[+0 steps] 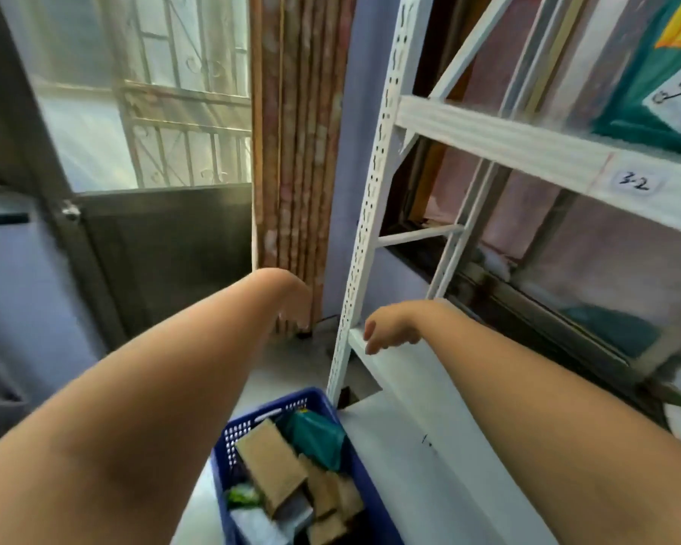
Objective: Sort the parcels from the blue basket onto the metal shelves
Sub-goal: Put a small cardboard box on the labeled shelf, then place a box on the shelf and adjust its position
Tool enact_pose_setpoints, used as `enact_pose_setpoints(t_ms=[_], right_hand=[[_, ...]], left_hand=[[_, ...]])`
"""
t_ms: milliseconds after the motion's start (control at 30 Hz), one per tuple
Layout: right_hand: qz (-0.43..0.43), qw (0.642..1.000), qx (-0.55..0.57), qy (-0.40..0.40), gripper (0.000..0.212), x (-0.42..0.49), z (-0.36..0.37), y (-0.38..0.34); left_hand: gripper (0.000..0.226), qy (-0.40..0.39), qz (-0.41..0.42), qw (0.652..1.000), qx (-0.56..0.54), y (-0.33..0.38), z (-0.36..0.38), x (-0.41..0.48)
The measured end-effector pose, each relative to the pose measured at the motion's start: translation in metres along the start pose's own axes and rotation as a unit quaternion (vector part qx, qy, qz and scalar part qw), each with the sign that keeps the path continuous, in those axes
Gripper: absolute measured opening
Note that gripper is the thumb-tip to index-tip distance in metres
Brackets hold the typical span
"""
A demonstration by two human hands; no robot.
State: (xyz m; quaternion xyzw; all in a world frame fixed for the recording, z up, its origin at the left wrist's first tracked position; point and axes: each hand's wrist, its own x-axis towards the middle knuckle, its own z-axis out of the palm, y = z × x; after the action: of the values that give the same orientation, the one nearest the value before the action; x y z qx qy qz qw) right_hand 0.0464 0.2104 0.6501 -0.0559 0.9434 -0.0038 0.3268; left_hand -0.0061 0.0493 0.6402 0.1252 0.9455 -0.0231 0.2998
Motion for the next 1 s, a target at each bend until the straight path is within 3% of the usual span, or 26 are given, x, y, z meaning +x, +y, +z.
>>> enact_pose_setpoints(t_ms=[133, 233, 400, 533, 800, 900, 1000], right_hand=[[-0.005, 0.996, -0.014, -0.090, 0.044, 0.050, 0.038, -0.005], [-0.042, 0.995, -0.046, -0.082, 0.039, 0.099, 0.071, 0.001], [-0.099, 0.989, -0.061, -0.090, 0.035, 0.167, 0.135, 0.014], [-0.131, 0.980, -0.065, -0.134, 0.035, 0.214, 0.192, 0.024], [-0.138, 0.977, -0.004, -0.160, 0.053, 0.305, 0.327, 0.039], [-0.112, 0.981, 0.030, -0.155, 0.059, 0.335, 0.385, 0.049], [-0.082, 0.983, 0.051, -0.155, 0.066, 0.364, 0.442, 0.060]], left_hand=[[0.037, -0.055, -0.037, 0.995, -0.075, -0.035, 0.056, 0.035], [0.038, -0.088, -0.058, 0.987, -0.120, -0.049, 0.095, 0.055], [0.022, -0.086, -0.073, 0.989, -0.093, -0.048, 0.174, 0.097], [0.032, -0.153, -0.088, 0.975, -0.137, -0.041, 0.246, 0.126], [0.034, -0.179, -0.121, 0.951, -0.220, -0.023, 0.391, 0.197], [0.015, -0.204, -0.121, 0.916, -0.324, -0.013, 0.440, 0.240], [0.004, -0.164, -0.171, 0.820, -0.521, -0.005, 0.478, 0.282]])
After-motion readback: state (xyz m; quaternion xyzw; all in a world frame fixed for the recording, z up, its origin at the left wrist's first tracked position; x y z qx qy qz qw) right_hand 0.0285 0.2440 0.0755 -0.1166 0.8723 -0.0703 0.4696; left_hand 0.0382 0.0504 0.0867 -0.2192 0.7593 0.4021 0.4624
